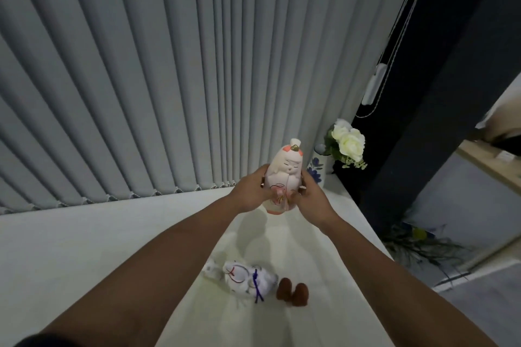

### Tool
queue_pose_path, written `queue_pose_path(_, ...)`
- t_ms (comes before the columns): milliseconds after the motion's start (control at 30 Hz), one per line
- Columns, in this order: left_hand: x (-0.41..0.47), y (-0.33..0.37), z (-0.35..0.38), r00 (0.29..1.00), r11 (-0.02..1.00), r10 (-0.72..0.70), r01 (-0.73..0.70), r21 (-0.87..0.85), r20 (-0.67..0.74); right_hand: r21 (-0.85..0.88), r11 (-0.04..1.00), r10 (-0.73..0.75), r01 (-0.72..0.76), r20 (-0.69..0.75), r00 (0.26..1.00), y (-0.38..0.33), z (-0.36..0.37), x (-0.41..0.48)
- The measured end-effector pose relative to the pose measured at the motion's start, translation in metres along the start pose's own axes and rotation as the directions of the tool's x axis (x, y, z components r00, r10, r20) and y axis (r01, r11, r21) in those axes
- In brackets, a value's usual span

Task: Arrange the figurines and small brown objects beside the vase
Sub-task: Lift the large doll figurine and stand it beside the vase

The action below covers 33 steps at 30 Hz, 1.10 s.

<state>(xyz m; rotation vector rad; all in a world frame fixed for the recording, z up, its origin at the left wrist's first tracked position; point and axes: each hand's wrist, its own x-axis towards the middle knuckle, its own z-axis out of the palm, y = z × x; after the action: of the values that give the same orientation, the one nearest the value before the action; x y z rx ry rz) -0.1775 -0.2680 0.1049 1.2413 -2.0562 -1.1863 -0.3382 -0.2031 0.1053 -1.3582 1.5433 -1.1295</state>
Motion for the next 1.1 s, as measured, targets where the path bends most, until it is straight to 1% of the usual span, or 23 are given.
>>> queue_pose_path(200, 0.023, -0.008, 0.037, 0.997, 0.995, -0.082, 0.082, -0.05, 0.005, -0.037, 0.999, 0.041, -0.039, 0.069, 0.997, 0.033, -0.025, 0.016)
queue_pose_path(367, 0.039, -0.014, 0.051, 0.988, 0.986, -0.151, 0.149, -0.068, -0.018, -0.016, 0.998, 0.055, -0.053, 0.133, 0.99, 0.053, -0.033, 0.036)
queue_pose_path(567, 0.071, -0.021, 0.056, 0.984, 0.984, -0.176, 0.175, -0.044, -0.006, -0.003, 0.997, 0.08, -0.08, 0.127, 0.989, 0.066, -0.039, 0.068)
queue_pose_path(667, 0.088, -0.027, 0.055, 0.98, 0.978, -0.199, 0.198, -0.059, -0.009, 0.023, 0.997, 0.076, -0.079, 0.118, 0.99, 0.073, -0.038, 0.086)
queue_pose_path(733, 0.098, -0.032, 0.053, 0.978, 0.976, -0.21, 0.21, -0.056, -0.004, 0.069, 0.992, 0.1, -0.106, 0.09, 0.991, 0.08, -0.034, 0.096)
queue_pose_path(800, 0.107, -0.039, 0.054, 0.977, 0.976, -0.211, 0.211, -0.063, 0.001, 0.022, 0.991, 0.129, -0.13, 0.053, 0.99, 0.082, -0.032, 0.1)
queue_pose_path(933, 0.122, -0.053, 0.059, 0.978, 0.975, -0.208, 0.208, -0.083, 0.007, -0.056, 0.99, 0.128, -0.128, -0.019, 0.992, 0.092, -0.03, 0.106)
queue_pose_path(1000, 0.126, -0.055, 0.059, 0.979, 0.974, -0.202, 0.201, -0.105, 0.002, -0.06, 0.989, 0.135, -0.136, -0.024, 0.991, 0.095, -0.027, 0.11)
queue_pose_path(1100, 0.133, -0.058, 0.056, 0.978, 0.972, -0.207, 0.206, -0.118, 0.004, -0.008, 0.987, 0.161, -0.161, -0.016, 0.987, 0.1, -0.024, 0.12)
